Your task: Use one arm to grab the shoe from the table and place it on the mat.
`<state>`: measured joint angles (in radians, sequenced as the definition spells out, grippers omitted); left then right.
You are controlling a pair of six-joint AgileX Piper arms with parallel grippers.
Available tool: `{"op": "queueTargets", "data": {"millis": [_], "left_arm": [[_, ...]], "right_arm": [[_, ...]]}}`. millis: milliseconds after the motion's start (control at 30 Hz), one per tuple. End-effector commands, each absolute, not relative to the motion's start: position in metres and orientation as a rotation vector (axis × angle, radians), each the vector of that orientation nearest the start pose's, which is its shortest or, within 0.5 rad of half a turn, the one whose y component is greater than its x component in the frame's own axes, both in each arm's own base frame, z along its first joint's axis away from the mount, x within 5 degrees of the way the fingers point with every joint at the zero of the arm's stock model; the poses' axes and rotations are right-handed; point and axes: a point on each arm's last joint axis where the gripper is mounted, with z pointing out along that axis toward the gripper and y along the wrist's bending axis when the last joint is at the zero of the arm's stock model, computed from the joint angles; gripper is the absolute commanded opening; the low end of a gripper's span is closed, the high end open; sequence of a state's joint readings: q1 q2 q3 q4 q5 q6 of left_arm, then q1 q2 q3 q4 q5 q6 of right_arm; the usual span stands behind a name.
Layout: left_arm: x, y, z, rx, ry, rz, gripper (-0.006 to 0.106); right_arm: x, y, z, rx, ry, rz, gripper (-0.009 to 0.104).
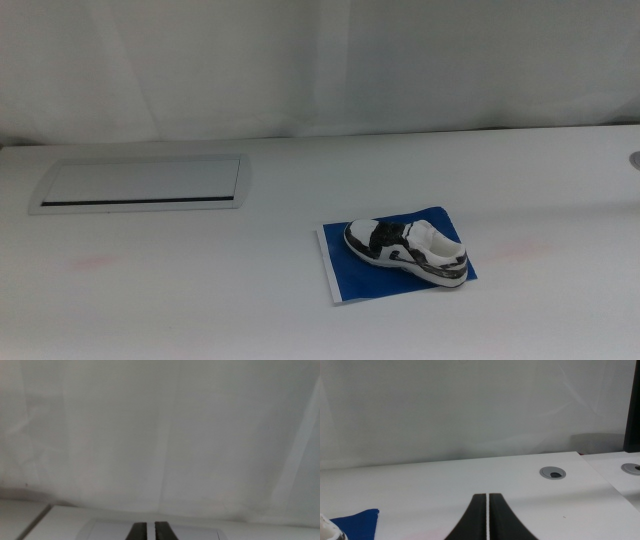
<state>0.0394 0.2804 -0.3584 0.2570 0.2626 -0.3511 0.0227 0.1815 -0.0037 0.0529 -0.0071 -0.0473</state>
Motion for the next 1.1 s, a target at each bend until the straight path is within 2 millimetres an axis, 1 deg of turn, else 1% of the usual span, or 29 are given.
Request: {"op": "queueTargets", "data": {"millis": [0,267,333,433,567,667,1067], "left_arm": [[0.073,0.008,0.279,-0.184,1.647,-0.020,-0.003],[0.067,0.004,0.228,-0.147,1.605,-0.049,-0.003],[0.064,0.004,0.217,-0.145,1.599,-0.050,-0.003],[0.060,0.004,0.207,-0.143,1.575,-0.051,-0.003],[0.056,0.004,0.198,-0.142,1.545,-0.051,-0.003],[0.055,0.004,0.195,-0.149,1.570,-0.046,-0.003],[0.055,0.004,0.195,-0.121,1.572,-0.018,-0.003]], "right_arm": [[0.071,0.001,0.191,-0.017,1.681,0.011,-0.002],[0.071,0.001,0.191,-0.017,1.681,0.011,-0.002],[0.071,0.001,0.191,-0.017,1.681,0.011,-0.002],[0.071,0.001,0.191,-0.017,1.681,0.011,-0.002],[0.071,0.001,0.191,-0.017,1.681,0.011,-0.002],[0.071,0.001,0.191,-0.019,1.681,0.010,-0.002],[0.071,0.001,0.192,-0.017,1.679,0.012,-0.002]]}}
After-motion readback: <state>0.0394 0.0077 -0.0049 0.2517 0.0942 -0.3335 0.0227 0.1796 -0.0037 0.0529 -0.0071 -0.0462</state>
